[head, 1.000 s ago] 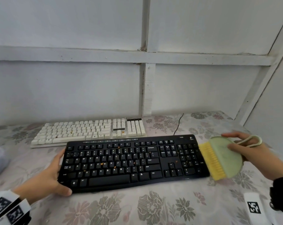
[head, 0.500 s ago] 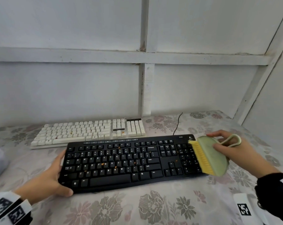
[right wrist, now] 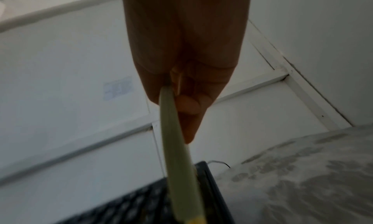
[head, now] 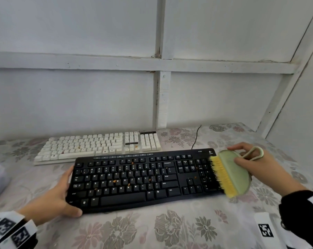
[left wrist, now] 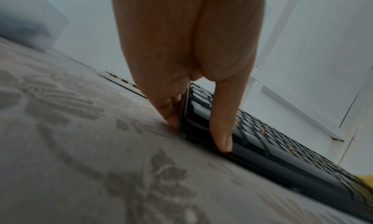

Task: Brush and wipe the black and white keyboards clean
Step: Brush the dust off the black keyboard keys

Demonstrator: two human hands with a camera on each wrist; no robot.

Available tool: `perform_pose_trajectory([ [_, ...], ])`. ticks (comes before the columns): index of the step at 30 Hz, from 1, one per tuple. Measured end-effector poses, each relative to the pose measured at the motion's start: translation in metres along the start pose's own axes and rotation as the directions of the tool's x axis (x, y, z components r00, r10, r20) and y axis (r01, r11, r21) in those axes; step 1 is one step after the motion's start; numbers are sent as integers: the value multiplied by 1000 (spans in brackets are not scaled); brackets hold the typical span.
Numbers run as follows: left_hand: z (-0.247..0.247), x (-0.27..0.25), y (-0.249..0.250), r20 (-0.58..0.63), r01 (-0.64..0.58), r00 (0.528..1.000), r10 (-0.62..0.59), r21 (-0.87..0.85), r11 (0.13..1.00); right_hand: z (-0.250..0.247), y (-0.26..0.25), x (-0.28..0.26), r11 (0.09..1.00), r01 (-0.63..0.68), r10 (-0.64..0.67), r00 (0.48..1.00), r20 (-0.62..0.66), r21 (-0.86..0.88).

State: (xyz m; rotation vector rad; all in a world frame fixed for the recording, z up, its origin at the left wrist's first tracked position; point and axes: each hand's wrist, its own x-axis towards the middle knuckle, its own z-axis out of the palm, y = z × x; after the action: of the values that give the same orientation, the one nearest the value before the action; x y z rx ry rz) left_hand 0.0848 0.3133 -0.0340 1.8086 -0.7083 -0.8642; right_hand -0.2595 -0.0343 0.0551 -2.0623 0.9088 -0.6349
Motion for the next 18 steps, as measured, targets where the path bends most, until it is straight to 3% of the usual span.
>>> perform_pose_trajectory([
  [6, 2, -2, 3, -5, 15, 1000, -15, -5, 1000, 7, -10, 11, 997, 48, -41, 993, -112, 54],
  [13, 0, 0, 0, -7, 27, 1000, -27, 0, 1000, 1, -10, -8, 996, -17, 20, 999, 35, -85],
  [18, 1, -1, 1, -21, 30, 999, -30, 28, 999, 4, -26, 15, 997, 57, -53, 995, -86, 47],
])
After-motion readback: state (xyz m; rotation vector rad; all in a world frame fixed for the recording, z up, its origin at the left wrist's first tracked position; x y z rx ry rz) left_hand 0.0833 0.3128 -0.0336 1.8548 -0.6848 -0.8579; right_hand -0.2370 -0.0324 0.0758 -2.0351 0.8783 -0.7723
